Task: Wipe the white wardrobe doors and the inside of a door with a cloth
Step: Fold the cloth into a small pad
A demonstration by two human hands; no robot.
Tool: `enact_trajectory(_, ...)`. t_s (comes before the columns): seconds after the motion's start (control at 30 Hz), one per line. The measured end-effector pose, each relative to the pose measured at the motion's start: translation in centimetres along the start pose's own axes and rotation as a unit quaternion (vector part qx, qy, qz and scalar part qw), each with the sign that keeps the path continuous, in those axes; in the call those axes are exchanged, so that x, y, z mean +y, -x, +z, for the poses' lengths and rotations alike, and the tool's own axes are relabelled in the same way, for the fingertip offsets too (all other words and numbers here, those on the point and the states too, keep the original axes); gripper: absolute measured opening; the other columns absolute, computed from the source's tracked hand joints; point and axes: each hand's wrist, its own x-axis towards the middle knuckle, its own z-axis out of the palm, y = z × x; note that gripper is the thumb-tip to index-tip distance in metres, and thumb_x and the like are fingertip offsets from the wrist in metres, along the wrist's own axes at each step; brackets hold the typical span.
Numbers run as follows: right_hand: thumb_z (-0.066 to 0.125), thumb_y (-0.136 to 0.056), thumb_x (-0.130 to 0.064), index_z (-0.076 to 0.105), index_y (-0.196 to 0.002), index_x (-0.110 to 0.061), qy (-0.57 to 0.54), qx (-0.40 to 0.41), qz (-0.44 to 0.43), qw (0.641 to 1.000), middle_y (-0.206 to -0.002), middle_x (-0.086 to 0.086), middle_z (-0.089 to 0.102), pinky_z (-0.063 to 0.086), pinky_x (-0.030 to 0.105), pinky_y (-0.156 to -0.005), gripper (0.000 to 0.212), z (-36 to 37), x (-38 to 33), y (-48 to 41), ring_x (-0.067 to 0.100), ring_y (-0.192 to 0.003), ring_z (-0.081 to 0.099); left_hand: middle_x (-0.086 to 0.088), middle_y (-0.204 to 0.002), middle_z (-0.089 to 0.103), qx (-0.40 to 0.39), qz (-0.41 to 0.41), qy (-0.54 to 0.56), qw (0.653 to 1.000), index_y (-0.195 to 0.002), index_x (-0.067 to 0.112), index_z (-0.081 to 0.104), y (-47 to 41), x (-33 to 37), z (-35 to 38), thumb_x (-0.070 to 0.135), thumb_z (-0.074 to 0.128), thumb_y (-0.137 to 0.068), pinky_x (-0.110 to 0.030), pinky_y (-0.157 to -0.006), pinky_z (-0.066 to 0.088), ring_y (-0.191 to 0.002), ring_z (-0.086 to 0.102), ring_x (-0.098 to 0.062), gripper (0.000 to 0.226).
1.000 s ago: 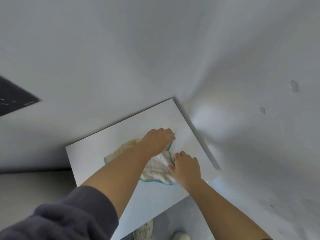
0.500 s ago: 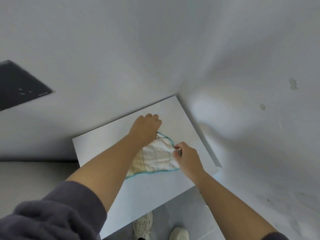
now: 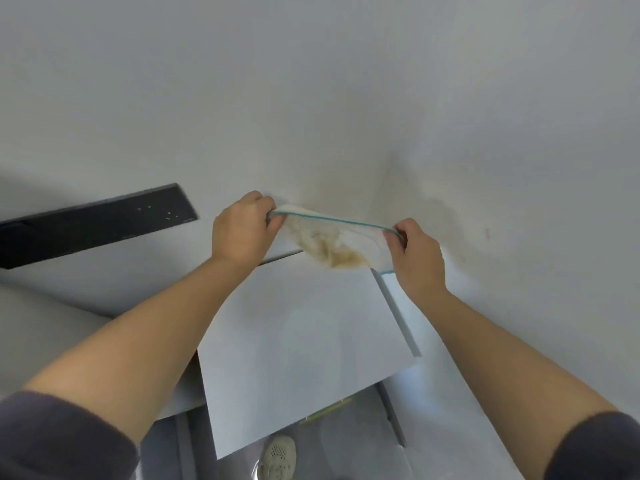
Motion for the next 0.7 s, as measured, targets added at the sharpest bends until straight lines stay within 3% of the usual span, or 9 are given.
enact_trajectory(0.13, 0.051, -0.097, -0.017, 0.059, -0.098, -0.016, -0.001, 0.021, -0.028, 0.999, -0.084, -0.004, 0.059, 0.038, 0.029, -0.067, 0.007, -2.7, -0.8, -0.3, 0.019, -0.078, 0.054, -0.004, -0.082, 0.063, -0.005, 0.020, 0.000, 1.000, -0.088, 0.012, 0.064, -0.6, 1.2, -3.1, 0.022, 0.060, -0.092, -0.032, -0.060, 0.035, -0.075, 0.056, -0.029, 0.012)
enact_trajectory(0.27, 0.051, -0.095, -0.007, 0.064, -0.106, -0.012, 0.040, -0.008, -0.054, 0.998, -0.100, 0.001, 0.063, 0.039, 0.026, -0.074, 0.018, -3.2, 0.9, 0.9, 0.019, -0.090, 0.055, -0.006, -0.084, 0.068, -0.065, 0.055, 0.021, 0.996, -0.095, 0.013, 0.066, 0.9, 0.6, -3.5, 0.016, 0.060, -0.092, -0.036, -0.062, 0.046, -0.073, 0.057, -0.028, 0.008)
enact_trajectory(0.43, 0.050, -0.097, -0.013, 0.064, -0.100, -0.011, 0.038, -0.008, -0.040, 0.998, -0.096, 0.003, 0.063, 0.038, 0.027, -0.071, 0.014, -2.6, 2.5, 2.2, 0.016, -0.082, 0.051, -0.008, -0.081, 0.068, -0.087, 0.036, 0.026, 0.995, -0.102, 0.013, 0.065, 2.8, -0.1, -2.5, 0.015, 0.054, -0.096, -0.038, -0.063, 0.049, -0.075, 0.061, -0.033, 0.013)
enact_trajectory(0.57, 0.051, -0.098, -0.021, 0.063, -0.095, -0.014, 0.052, 0.001, -0.023, 0.998, -0.089, 0.001, 0.063, 0.043, 0.032, -0.066, 0.015, -2.3, 2.2, 2.8, 0.019, -0.079, 0.055, -0.006, -0.094, 0.071, -0.081, 0.026, 0.025, 0.996, -0.117, 0.018, 0.064, 3.4, -0.2, -2.0, 0.019, 0.051, -0.099, -0.038, -0.070, 0.051, -0.086, 0.063, -0.033, 0.022)
enact_trajectory(0.7, 0.046, -0.100, -0.022, 0.064, -0.101, -0.018, 0.095, 0.003, -0.009, 0.995, -0.093, -0.001, 0.064, 0.047, 0.033, -0.065, 0.019, -2.4, 1.7, 2.8, 0.019, -0.083, 0.057, -0.002, -0.097, 0.071, -0.086, 0.028, -0.013, 0.996, -0.109, 0.021, 0.068, 3.5, -0.3, -2.0, 0.020, 0.048, -0.100, -0.034, -0.067, 0.045, -0.088, 0.063, -0.029, 0.022)
